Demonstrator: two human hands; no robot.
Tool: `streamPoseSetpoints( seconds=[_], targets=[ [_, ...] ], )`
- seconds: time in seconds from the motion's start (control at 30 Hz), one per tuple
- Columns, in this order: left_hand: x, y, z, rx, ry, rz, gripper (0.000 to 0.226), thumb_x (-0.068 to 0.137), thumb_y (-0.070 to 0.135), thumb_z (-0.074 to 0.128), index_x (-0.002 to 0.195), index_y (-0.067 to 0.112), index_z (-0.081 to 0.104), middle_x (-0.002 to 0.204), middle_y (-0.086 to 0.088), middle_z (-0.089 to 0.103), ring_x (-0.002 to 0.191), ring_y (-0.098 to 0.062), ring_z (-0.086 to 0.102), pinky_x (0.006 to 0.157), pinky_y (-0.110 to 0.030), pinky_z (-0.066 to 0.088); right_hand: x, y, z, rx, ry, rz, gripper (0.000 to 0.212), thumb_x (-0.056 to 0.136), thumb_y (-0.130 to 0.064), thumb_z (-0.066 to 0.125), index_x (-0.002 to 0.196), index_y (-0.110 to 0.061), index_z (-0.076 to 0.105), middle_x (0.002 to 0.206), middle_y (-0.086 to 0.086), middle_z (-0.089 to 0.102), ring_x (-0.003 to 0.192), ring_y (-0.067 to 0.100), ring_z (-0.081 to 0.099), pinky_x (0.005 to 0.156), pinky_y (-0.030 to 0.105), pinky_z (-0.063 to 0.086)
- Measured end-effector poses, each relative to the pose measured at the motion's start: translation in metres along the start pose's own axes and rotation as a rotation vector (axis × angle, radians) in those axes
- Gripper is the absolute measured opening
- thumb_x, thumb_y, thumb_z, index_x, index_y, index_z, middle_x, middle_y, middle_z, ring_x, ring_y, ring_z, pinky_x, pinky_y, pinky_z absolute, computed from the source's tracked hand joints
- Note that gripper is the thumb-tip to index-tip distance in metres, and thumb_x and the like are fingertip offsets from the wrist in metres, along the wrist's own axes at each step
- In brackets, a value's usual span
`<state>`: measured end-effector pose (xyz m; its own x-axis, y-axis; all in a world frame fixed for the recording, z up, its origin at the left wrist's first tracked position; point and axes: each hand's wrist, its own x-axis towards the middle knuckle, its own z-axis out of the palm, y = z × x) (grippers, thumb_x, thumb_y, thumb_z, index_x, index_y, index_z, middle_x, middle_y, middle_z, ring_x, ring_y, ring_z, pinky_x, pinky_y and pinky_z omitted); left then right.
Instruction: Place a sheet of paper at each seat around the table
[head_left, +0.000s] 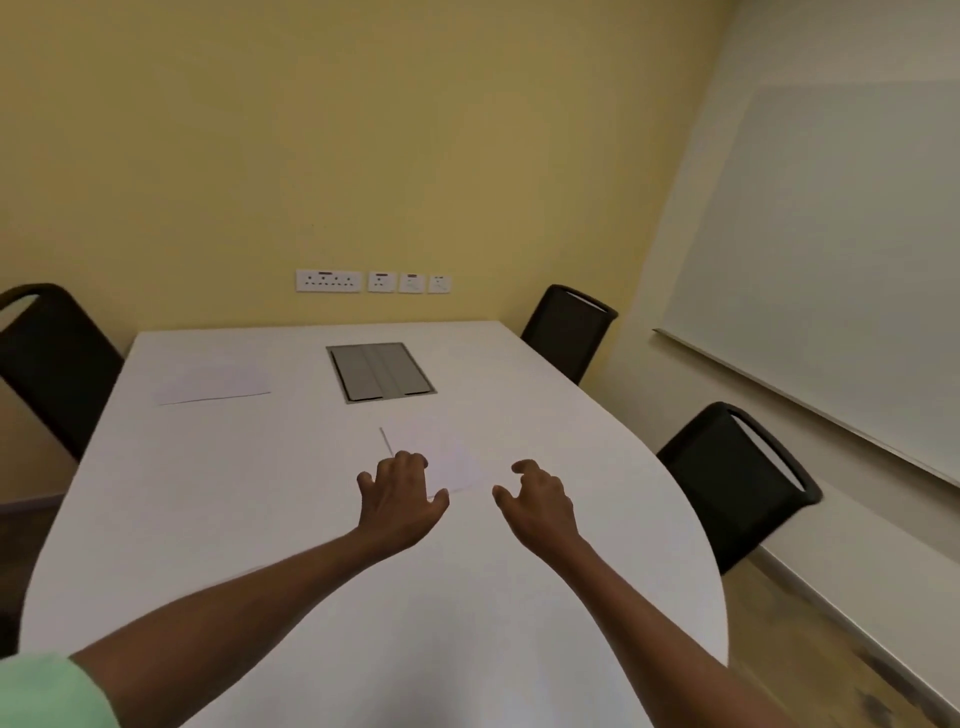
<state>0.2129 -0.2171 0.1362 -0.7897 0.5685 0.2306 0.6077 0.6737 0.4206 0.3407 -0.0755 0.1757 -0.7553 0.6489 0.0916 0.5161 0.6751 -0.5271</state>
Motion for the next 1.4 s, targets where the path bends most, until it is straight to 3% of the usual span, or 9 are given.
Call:
streamPoseSetpoints(
  seconds=[0.17, 0.47, 0.6, 0.73, 0.9, 1.17, 1.4],
  targets=[
    [0.036, -0.013, 0.03, 0.061, -0.066, -0.106, 0.053, 0.087, 0.048, 0.043, 0.13, 0.018, 0.038, 0.128, -0.003, 0.048, 0.123, -0.028, 0.042, 0.097, -0.047, 0.029, 0.067, 0.01, 0.025, 0.012, -0.063, -0.022, 0.049, 0.09, -0.044, 0.054, 0.131, -0.017, 0.05, 0.123, 0.008, 0.064, 0.123, 0.027, 0.052, 0.098, 0.041, 0.045],
    [0.117, -0.052, 0.107, 0.205, -0.098, -0.273, 0.057, 0.082, 0.052, 0.034, 0.127, 0.018, 0.043, 0.121, 0.001, 0.054, 0.12, -0.028, 0.046, 0.093, -0.045, 0.031, 0.208, 0.041, 0.093, 0.04, -0.216, -0.092, 0.044, 0.091, -0.042, 0.052, 0.127, -0.017, 0.052, 0.113, 0.005, 0.067, 0.116, 0.028, 0.054, 0.092, 0.039, 0.046],
    [0.155, -0.065, 0.145, 0.186, -0.103, -0.389, 0.05, 0.086, 0.05, 0.037, 0.125, 0.02, 0.044, 0.119, 0.002, 0.056, 0.121, -0.026, 0.044, 0.093, -0.044, 0.03, 0.265, 0.064, 0.135, 0.044, -0.302, -0.11, 0.042, 0.09, -0.041, 0.052, 0.124, -0.016, 0.055, 0.106, 0.005, 0.068, 0.11, 0.028, 0.058, 0.089, 0.038, 0.048],
    [0.19, -0.079, 0.181, 0.123, -0.102, -0.491, 0.035, 0.09, 0.044, 0.043, 0.114, 0.022, 0.054, 0.112, 0.004, 0.062, 0.121, -0.025, 0.044, 0.091, -0.042, 0.029, 0.311, 0.083, 0.174, 0.038, -0.377, -0.076, 0.044, 0.089, -0.037, 0.056, 0.127, -0.016, 0.055, 0.115, 0.003, 0.067, 0.113, 0.026, 0.058, 0.091, 0.035, 0.047],
    [0.237, -0.097, 0.222, 0.097, -0.114, -0.522, 0.028, 0.089, 0.043, 0.048, 0.106, 0.024, 0.061, 0.099, 0.006, 0.069, 0.116, -0.023, 0.046, 0.087, -0.04, 0.028, 0.364, 0.099, 0.209, 0.055, -0.364, 0.044, 0.042, 0.086, -0.031, 0.06, 0.126, -0.018, 0.058, 0.119, 0.001, 0.067, 0.113, 0.024, 0.061, 0.09, 0.032, 0.045],
    [0.281, -0.131, 0.29, 0.269, -0.195, -0.461, 0.065, 0.082, 0.063, 0.051, 0.134, 0.024, 0.045, 0.131, -0.001, 0.052, 0.124, -0.03, 0.041, 0.097, -0.044, 0.03, 0.433, 0.125, 0.258, 0.009, -0.287, 0.191, 0.033, 0.084, -0.017, 0.059, 0.116, -0.012, 0.065, 0.119, 0.004, 0.068, 0.109, 0.029, 0.063, 0.08, 0.03, 0.044],
    [0.304, -0.144, 0.324, 0.264, -0.217, -0.449, 0.069, 0.084, 0.061, 0.049, 0.143, 0.028, 0.032, 0.148, 0.004, 0.036, 0.133, -0.031, 0.031, 0.104, -0.048, 0.025, 0.462, 0.138, 0.288, 0.034, -0.279, 0.226, 0.027, 0.087, -0.017, 0.062, 0.109, -0.001, 0.063, 0.112, 0.012, 0.068, 0.104, 0.033, 0.063, 0.085, 0.035, 0.05]
  ],
)
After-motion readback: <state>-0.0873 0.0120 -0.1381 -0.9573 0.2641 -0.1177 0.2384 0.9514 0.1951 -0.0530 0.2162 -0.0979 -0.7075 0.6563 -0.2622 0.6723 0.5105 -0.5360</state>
